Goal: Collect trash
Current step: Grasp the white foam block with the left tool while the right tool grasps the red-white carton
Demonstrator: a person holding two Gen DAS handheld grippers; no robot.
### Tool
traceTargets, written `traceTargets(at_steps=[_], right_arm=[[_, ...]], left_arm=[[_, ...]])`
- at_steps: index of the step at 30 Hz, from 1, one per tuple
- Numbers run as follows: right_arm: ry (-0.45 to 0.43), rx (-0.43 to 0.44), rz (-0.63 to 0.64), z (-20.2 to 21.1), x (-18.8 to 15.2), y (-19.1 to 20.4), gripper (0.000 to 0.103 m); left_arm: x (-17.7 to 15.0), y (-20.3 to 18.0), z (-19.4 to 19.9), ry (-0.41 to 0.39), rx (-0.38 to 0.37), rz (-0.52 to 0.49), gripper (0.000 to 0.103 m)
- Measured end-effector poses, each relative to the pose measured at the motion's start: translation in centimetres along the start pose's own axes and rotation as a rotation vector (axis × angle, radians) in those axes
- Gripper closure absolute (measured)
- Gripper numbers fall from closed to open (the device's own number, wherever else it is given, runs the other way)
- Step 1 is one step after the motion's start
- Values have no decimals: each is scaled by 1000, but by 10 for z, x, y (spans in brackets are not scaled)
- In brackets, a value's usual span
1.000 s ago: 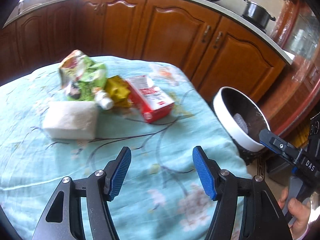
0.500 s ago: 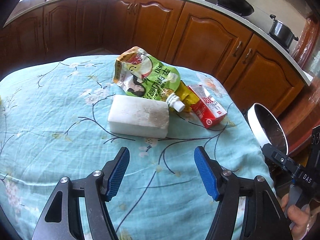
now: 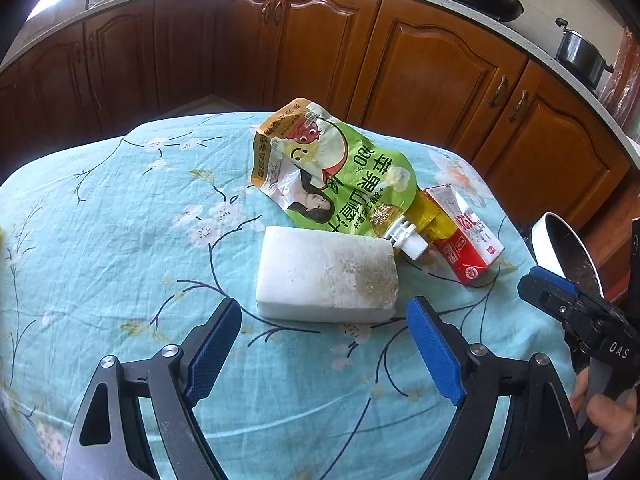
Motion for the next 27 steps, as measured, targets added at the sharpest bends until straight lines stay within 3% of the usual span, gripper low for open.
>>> traceTargets(at_steps=[10,13,15,19,27], right_arm=[[65,-23,42,-35,24,4,23],[76,-37,55,-42,24,5,24],[76,-47,63,-42,24,6,49],[58,-49,58,-35,18,5,49],[5,-13,0,-3,-6,-5,49]], left_arm=[[14,-2,-35,50,43,-17,14],[15,-3,-37,35,38,-17,20],[13,-4,-34,26,33,-24,24],[8,-6,-25,-4,36,-29,26],[-17,-15,2,-40,-32,-39,27]])
Point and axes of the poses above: each gripper's, at about its wrist camera, not at the fingertips, and z roughly against the way its jaws point, y to its left, x to its top, the point moved 5 cm from there along -z, roughly the way its jaws point, and after that the axes turned 15 degrees about y, right-handed, at the moved point
